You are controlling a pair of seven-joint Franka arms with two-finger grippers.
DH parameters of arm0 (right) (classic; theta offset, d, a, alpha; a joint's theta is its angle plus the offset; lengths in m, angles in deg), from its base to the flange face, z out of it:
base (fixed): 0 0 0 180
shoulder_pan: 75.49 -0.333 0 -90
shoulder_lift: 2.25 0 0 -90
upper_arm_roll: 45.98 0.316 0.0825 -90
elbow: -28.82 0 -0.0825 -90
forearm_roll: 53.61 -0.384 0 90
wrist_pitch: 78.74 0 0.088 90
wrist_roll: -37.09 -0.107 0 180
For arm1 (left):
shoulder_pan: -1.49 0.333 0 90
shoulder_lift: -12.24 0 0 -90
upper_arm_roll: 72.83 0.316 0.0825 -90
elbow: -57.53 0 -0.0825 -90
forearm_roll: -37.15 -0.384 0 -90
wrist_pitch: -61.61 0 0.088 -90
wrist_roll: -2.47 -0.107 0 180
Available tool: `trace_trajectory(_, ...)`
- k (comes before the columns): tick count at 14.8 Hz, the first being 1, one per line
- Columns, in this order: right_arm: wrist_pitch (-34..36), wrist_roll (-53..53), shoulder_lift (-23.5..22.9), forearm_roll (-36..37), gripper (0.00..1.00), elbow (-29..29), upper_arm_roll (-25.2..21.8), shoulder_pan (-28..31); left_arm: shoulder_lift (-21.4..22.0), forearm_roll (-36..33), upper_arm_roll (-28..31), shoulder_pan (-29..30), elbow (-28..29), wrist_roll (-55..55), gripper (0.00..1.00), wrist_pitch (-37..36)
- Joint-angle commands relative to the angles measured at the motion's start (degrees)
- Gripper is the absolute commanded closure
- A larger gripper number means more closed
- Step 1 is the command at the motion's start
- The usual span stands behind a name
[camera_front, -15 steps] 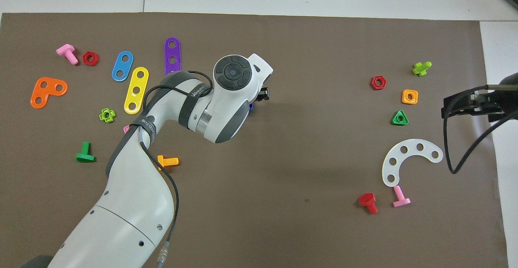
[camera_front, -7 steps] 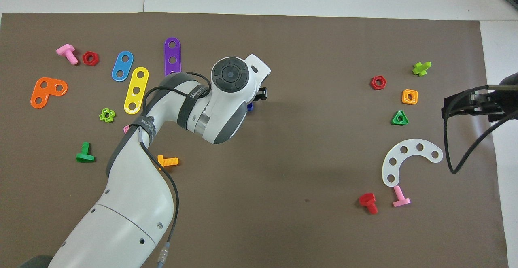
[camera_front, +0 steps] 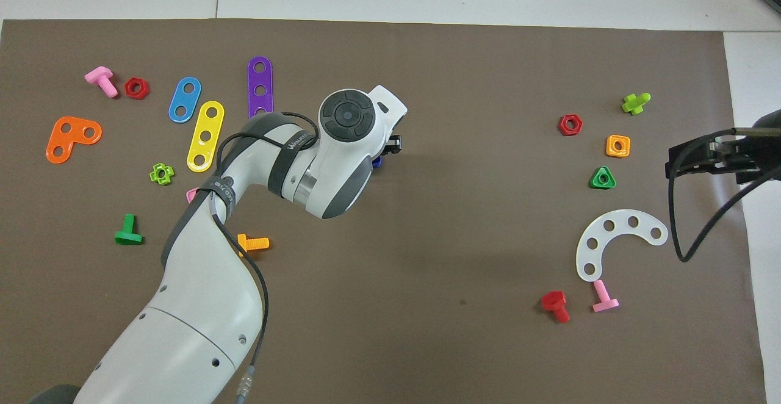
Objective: Unscrew and place screws in storage area
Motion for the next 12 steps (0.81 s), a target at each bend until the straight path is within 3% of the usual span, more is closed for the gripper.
trace_trajectory(1, -1.6, 0.2, 1.5, -0.9, 0.00, 2.0, 0.3, 0.4, 0.7, -1.7, 0.2, -0.6, 0.6, 1.0, 0.28, -1.1)
trace_trajectory(12, -1.6, 0.2, 1.5, -0.9, 0.00, 2.0, 0.3, 0.4, 0.6, -1.0, 0.3, -1.1, -0.9, 1.1, 0.33, -5.0)
